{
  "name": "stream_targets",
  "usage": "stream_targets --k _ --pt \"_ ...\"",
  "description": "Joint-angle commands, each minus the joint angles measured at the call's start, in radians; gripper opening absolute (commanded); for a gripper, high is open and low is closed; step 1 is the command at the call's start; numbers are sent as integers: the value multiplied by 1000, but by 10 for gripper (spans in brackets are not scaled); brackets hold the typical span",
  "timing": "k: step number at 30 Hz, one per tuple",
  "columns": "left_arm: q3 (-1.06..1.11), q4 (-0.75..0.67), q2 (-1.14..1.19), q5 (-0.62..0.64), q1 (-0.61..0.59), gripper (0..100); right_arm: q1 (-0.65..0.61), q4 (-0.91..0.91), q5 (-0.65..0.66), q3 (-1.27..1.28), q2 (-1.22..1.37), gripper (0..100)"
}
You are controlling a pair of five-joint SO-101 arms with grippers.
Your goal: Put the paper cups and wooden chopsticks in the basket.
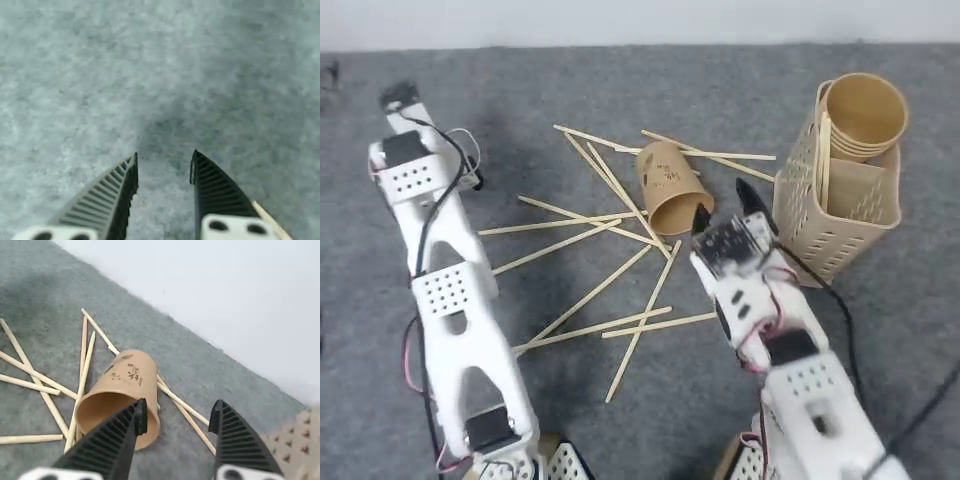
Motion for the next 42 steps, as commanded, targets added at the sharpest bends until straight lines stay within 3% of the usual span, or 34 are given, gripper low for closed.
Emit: stream_targets --k 1,6,11,30,32,36,42 --pt "-4 28 -14 71 -9 173 5 -41 12 -195 268 216" --pt "-51 28 26 126 -21 149 41 -85 26 -311 507 216" --pt "-47 28 25 123 -18 80 56 -165 143 -313 618 216" --pt "-47 25 25 117 -2 80 76 -217 150 -694 1067 215" --pt "-47 25 25 117 0 80 65 -217 153 -709 1076 181" --pt "-47 25 26 117 2 80 47 -216 157 -741 1093 0" --pt "-47 25 28 117 2 80 48 -91 203 -749 1033 9"
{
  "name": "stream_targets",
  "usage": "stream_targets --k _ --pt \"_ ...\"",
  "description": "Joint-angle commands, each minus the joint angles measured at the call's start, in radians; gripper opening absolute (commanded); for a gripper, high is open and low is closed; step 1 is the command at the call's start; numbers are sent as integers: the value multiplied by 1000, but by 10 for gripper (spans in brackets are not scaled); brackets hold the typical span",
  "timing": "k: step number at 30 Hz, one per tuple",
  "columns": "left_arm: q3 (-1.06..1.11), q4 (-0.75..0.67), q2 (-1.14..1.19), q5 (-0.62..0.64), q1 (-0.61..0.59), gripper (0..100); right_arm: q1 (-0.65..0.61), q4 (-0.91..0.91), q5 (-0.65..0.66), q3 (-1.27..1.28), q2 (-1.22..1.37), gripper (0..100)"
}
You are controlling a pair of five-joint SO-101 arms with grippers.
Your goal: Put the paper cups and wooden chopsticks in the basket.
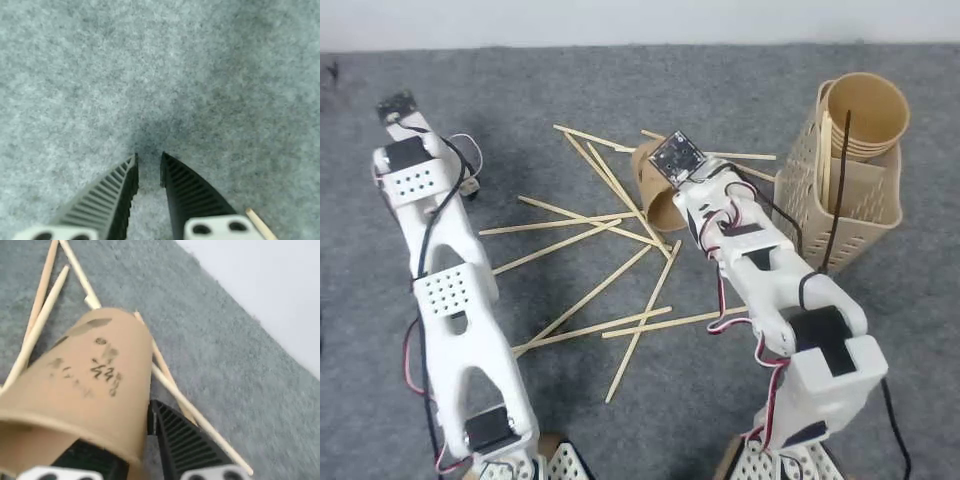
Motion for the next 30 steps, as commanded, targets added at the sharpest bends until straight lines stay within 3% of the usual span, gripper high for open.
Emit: stream_targets --k 1,4,9,15,23,30 --pt "-41 25 -14 8 11 80 2 116 18 -51 -101 8" --pt "-41 25 -14 8 11 80 8 260 12 -49 -246 8" --pt "-41 25 -14 8 11 80 18 529 -135 -84 -576 8" --pt "-41 26 -12 8 11 80 96 981 -181 -376 -832 8" --pt "-41 26 -11 8 6 80 197 1604 -181 -936 -748 8" --pt "-39 28 -11 8 5 78 309 1908 -183 -1315 -573 8"
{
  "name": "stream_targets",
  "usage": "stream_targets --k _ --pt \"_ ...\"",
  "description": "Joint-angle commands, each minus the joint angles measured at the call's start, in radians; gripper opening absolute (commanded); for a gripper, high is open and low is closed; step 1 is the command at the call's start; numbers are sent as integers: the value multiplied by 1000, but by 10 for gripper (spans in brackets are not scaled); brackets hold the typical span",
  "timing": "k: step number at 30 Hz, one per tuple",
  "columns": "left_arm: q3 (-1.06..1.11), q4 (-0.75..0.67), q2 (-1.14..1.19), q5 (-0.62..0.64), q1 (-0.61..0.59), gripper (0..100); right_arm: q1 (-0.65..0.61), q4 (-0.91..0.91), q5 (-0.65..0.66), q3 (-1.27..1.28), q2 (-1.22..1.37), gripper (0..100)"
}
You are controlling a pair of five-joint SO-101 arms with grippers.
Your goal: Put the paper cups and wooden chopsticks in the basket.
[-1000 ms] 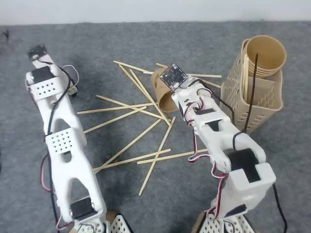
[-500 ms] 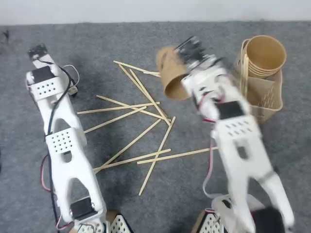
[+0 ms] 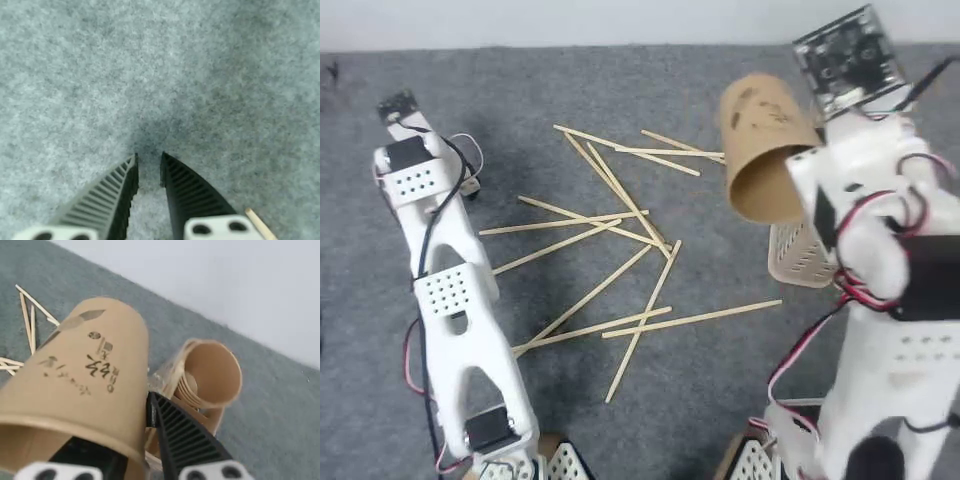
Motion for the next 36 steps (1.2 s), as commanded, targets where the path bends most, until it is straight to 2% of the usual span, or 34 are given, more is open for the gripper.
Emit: stream_targets --k 1,5,8,14,22,31,33,36 --pt "-39 28 -11 8 2 78 88 107 -11 -195 84 8" --pt "-39 28 -11 8 2 78 265 101 -11 -244 162 8" --pt "-39 28 -11 8 5 78 323 102 -11 -245 211 8" --pt "-39 28 -11 8 6 78 331 90 -12 -250 314 8" --pt "-39 28 -11 8 5 78 372 -12 -60 -252 481 8" --pt "-39 28 -11 8 6 77 371 -13 -89 -265 475 15" --pt "-39 28 -11 8 6 77 377 -39 -173 -275 461 72" --pt "-39 28 -11 8 6 77 377 -87 -281 -275 440 223"
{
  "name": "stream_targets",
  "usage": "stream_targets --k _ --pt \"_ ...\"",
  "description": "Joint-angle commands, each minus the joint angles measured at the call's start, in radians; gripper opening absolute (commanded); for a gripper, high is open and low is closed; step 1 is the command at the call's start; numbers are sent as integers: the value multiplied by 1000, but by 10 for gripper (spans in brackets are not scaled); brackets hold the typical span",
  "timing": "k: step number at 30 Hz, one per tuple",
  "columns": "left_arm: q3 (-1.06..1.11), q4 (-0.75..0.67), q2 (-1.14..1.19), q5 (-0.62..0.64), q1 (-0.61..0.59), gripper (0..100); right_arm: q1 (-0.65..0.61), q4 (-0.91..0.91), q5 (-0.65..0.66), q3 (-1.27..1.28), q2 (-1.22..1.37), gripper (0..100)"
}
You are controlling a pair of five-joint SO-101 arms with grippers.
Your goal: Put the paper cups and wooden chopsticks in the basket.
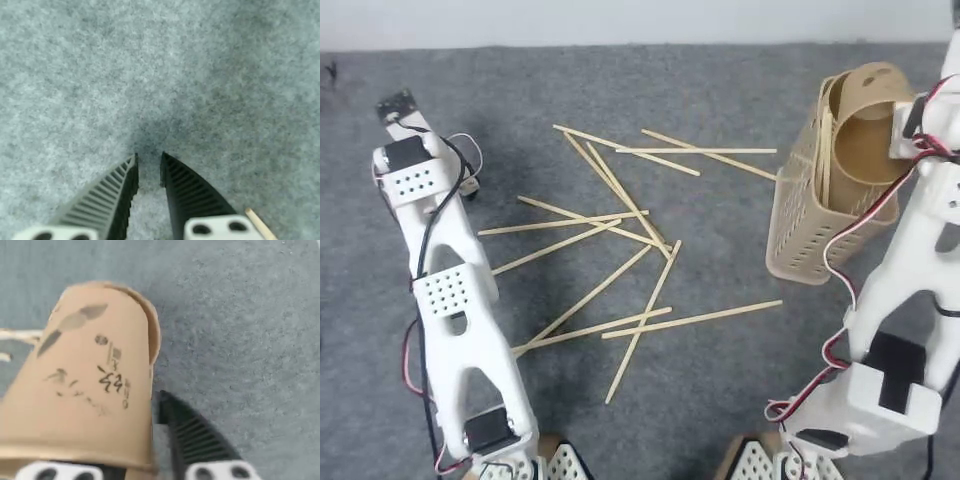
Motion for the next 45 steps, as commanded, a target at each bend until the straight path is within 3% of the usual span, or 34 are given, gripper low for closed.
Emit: stream_targets --k 1,6,12,19,23,28,37,43,45 --pt "-39 28 -11 8 6 77 -1 -84 -97 -41 -53 253" --pt "-38 28 -9 8 6 77 -54 -269 -48 -40 -33 210" --pt "-38 28 -9 8 6 77 -136 -363 -43 -34 -25 195" --pt "-38 28 -9 8 6 77 -189 -352 -49 -34 -36 192" --pt "-38 28 -9 6 6 77 -203 -200 -43 -40 -39 190" --pt "-39 26 -9 6 8 77 -423 19 51 -40 -38 191" --pt "-39 28 -9 6 6 77 -685 -111 114 91 68 191" --pt "-39 26 -9 6 6 77 -788 133 519 238 219 190" --pt "-39 25 -9 6 6 77 -799 133 559 313 214 189"
